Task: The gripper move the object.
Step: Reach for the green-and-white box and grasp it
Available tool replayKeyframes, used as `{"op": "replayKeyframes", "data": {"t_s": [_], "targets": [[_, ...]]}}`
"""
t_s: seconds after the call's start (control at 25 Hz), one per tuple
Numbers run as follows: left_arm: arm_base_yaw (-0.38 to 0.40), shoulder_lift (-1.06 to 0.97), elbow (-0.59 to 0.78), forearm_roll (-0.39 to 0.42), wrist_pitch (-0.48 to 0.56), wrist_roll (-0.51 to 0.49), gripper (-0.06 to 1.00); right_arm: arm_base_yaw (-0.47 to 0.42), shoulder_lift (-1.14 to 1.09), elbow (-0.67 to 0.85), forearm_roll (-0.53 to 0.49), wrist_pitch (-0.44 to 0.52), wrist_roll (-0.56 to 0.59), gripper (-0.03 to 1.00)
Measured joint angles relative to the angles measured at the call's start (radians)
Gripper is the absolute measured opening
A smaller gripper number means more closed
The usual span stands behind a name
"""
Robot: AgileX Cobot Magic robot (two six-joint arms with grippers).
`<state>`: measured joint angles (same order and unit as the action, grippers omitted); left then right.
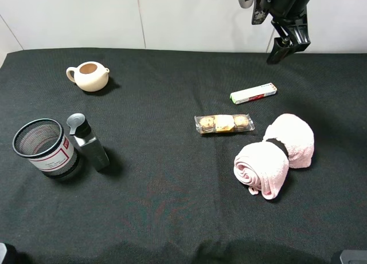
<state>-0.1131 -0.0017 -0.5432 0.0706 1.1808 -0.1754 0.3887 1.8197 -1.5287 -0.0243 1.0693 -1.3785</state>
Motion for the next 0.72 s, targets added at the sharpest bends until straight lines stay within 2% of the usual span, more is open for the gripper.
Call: {"op": "replayKeyframes", "data": {"t_s": [0.36, 0.52, 0.72], "targets": [[0.0, 0.0, 0.0, 0.0, 0.0, 0.0, 0.83, 0.0, 0.0, 0.0, 0.0, 0.001, -0.027, 0.69], [0.0, 0.0, 0.0, 0.0, 0.0, 0.0, 0.83, 0.0, 0.0, 0.0, -0.003, 0.0, -0.074, 0.69], [0.0, 0.0, 0.0, 0.0, 0.0, 0.0, 0.83, 0.0, 0.0, 0.0, -0.012, -0.029, -0.102, 0.69]]}}
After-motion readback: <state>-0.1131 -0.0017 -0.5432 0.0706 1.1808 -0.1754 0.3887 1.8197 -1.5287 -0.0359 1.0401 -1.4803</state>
